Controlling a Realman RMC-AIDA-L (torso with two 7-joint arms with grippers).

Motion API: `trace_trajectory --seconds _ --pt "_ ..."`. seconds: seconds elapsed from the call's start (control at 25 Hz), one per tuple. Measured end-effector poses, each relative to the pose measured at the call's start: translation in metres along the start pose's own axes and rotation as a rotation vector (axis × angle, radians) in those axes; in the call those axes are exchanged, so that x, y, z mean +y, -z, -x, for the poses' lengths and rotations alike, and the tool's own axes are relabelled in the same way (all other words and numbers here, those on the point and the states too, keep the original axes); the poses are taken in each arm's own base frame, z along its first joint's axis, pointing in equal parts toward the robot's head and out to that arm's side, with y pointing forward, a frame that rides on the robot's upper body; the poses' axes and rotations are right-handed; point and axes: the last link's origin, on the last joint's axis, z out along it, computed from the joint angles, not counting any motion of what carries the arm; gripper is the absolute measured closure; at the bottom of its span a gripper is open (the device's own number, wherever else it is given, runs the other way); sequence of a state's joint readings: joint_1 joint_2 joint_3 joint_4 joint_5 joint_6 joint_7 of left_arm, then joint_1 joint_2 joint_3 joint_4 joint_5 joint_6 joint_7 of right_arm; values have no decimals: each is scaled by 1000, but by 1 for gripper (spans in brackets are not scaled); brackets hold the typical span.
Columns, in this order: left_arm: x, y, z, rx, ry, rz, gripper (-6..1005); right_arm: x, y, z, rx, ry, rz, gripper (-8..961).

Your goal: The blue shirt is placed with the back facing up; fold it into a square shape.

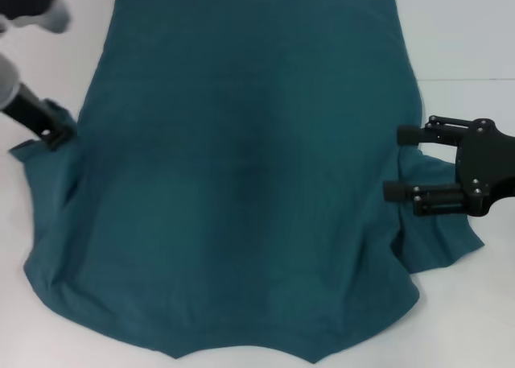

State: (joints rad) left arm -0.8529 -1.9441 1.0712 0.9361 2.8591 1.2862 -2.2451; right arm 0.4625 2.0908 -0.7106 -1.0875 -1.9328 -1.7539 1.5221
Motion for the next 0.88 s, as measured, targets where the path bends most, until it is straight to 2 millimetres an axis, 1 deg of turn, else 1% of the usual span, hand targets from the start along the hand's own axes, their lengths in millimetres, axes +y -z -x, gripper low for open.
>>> trace_trajectory --seconds 0.16,0.24,0.4,0.48,0.6,0.64,0.68,0.76,0.84,0.88 --pt "23 -12 -23 -23 -11 18 950 0 0 -2 0 0 -6 37" --pt "41 -19 -35 -27 -30 43 947 -2 1 -3 1 2 -18 37" --pt "71 -24 -49 -6 -79 82 942 -5 1 -4 3 12 -44 37" --pt "79 -22 -53 6 -104 84 902 -6 1 -4 3 16 -50 38" --pt "75 -19 -53 22 -99 69 843 -7 -1 -2 1 20 -51 38" --pt "56 -10 -47 44 -60 28 823 -8 -1 -2 1 20 -50 38" --pt "52 -9 -46 46 -53 20 803 -8 -1 -2 1 21 -51 38" --pt "37 -7 -37 44 -27 -9 764 -8 -1 -1 0 21 -51 38" --pt "25 -11 -28 35 -5 -33 724 -9 -1 -1 -2 21 -56 38" --pt "20 -13 -24 29 2 -42 677 -9 -2 -1 -3 20 -59 38"
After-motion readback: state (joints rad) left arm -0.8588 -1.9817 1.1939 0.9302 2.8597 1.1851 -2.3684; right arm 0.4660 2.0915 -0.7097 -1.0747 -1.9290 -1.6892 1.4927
